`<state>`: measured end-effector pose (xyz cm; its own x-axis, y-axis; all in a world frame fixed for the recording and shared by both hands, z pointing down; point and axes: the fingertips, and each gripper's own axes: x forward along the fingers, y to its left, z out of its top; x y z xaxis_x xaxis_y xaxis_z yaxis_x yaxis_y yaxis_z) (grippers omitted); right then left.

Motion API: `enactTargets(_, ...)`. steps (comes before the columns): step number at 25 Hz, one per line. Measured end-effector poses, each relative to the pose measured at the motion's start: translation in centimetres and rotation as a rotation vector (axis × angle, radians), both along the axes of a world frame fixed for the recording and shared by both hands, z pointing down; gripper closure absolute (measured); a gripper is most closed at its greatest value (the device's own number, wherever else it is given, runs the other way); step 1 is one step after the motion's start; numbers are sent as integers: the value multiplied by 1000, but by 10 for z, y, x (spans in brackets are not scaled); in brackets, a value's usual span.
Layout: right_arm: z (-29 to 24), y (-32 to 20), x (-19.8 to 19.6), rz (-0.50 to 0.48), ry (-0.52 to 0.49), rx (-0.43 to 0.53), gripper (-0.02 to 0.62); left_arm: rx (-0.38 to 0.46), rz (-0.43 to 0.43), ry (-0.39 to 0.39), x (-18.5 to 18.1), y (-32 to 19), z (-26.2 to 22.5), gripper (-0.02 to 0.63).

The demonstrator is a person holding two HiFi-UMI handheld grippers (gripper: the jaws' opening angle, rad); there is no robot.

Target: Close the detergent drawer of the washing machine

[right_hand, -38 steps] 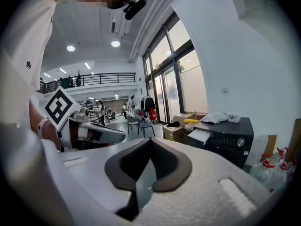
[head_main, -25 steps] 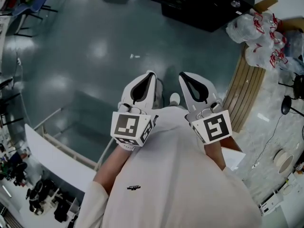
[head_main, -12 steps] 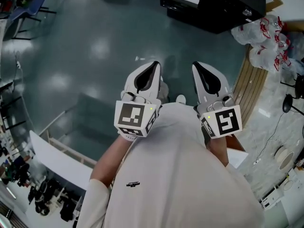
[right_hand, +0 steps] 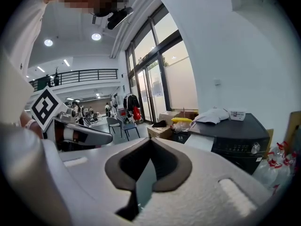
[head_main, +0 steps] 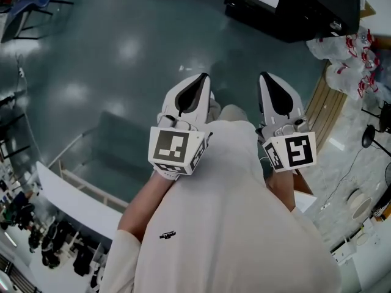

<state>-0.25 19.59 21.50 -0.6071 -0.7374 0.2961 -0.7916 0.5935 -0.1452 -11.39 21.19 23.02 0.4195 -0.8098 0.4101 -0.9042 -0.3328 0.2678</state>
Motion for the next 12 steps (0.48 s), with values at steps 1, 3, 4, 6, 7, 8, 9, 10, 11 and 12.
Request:
enactTargets(1,2,-3,-4,-2,6,-1,594,5,-4,3,-4,-3,-2,591)
enactTargets(3,3,-8,-12,-5,19,4,594,16,-9,11,-11,-8,-5,591)
enactTargets(4,3,-10,-15,-3,23,9,594,20,-9,13,-14,-11,-5,591)
enactTargets(6,1,-13,-20,6,24,15,594,17,-7,19,-18,-14,-5,591)
enactTargets(7,0,-13,-22,11,22,13,594,8,-6,29,-19,-14,-4,591)
enactTargets(8,0,-13,-22,15,21,9,594,-4,-4,44,-19,-14,-4,591)
enactTargets(9,1,-13,-22,17,20,4,594,-14,-2,55,-17,-15,-2,591)
enactTargets(10,3,-14,-21,19,20,-1,594,-21,2,59,-16,-16,-1,591)
enactTargets(11,6,-16,-19,23,19,-8,594,-25,7,56,-13,-18,2,591)
enactTargets(12,9,-19,-16,28,16,-15,594,-28,13,51,-11,-21,4,591)
